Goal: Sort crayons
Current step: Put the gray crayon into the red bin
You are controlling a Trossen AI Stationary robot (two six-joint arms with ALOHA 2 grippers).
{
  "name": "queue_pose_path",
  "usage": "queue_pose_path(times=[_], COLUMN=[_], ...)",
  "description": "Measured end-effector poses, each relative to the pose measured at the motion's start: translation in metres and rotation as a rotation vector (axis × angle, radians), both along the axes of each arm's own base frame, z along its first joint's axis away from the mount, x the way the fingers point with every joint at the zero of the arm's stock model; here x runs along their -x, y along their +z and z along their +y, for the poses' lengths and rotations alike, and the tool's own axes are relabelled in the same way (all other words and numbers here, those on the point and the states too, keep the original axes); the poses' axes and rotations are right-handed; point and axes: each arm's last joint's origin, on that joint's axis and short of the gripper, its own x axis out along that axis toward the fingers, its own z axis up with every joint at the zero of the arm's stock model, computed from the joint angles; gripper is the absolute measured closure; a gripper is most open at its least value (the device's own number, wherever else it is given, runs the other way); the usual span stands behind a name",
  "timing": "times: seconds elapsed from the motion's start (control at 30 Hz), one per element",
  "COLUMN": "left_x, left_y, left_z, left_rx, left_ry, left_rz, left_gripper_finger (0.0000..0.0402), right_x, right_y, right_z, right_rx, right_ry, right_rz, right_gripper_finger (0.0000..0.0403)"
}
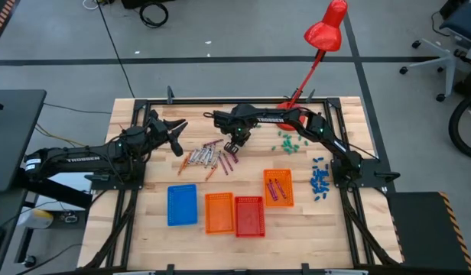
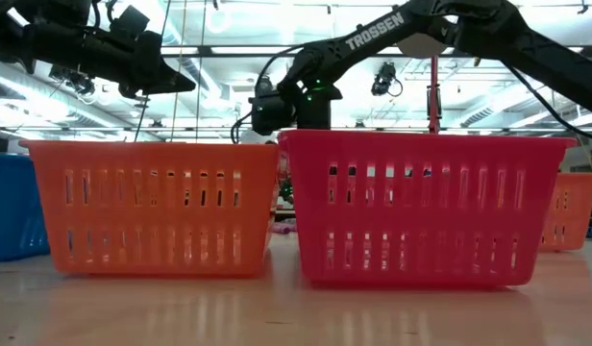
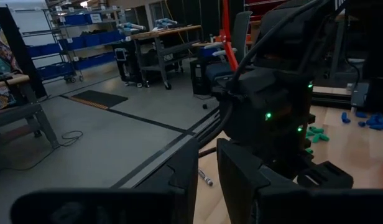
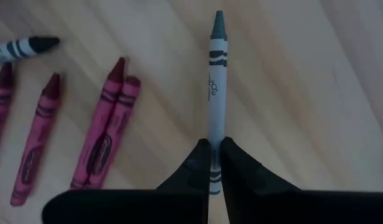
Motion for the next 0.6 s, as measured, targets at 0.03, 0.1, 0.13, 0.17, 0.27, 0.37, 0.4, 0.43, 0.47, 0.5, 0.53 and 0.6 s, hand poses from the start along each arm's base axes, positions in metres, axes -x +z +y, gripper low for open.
queue_pose_path(times=[0.03,0.1,0.13,0.17,0.27,0.37,0.4,0.43,0.47,0.5,0.53,0.6], left_x=[0.000,0.000,0.000,0.000,0.000,0.000,0.000,0.000,0.000,0.000,0.000,0.000], left_y=[0.000,0.000,0.000,0.000,0.000,0.000,0.000,0.000,0.001,0.003,0.005,0.006], left_z=[0.000,0.000,0.000,0.000,0.000,0.000,0.000,0.000,0.000,0.000,0.000,0.000], left_rx=[0.000,0.000,0.000,0.000,0.000,0.000,0.001,0.003,0.000,-0.009,-0.015,-0.020], left_ry=[0.000,0.000,0.000,0.000,0.000,0.000,0.000,0.000,0.000,0.000,0.000,0.000], left_rz=[0.001,0.000,0.000,0.001,0.001,0.000,0.000,-0.004,-0.016,-0.031,-0.045,-0.052], left_gripper_finger=[0.0331,0.0331,0.0331,0.0331,0.0331,0.0331,0.0331,0.0331,0.0331,0.0331,0.0331,0.0331], right_x=[-0.001,0.000,0.000,-0.001,-0.001,-0.002,-0.003,-0.003,-0.003,-0.003,-0.004,-0.005], right_y=[0.002,0.004,0.005,0.007,0.010,0.014,0.016,0.018,0.021,0.023,0.026,0.033], right_z=[0.001,0.004,0.005,0.006,0.010,0.014,0.016,0.019,0.023,0.026,0.030,0.040], right_rx=[0.003,0.004,0.007,0.013,0.021,0.024,0.024,0.020,0.014,0.008,0.004,0.002], right_ry=[0.004,0.012,0.014,0.016,0.019,0.027,0.027,0.030,0.034,0.035,0.036,0.050], right_rz=[0.000,0.015,0.019,0.023,0.034,0.034,0.035,0.043,0.048,0.053,0.057,0.069], right_gripper_finger=[0.0374,0.0374,0.0374,0.0374,0.0374,0.0374,0.0374,0.0374,0.0374,0.0374,0.0374,0.0374])
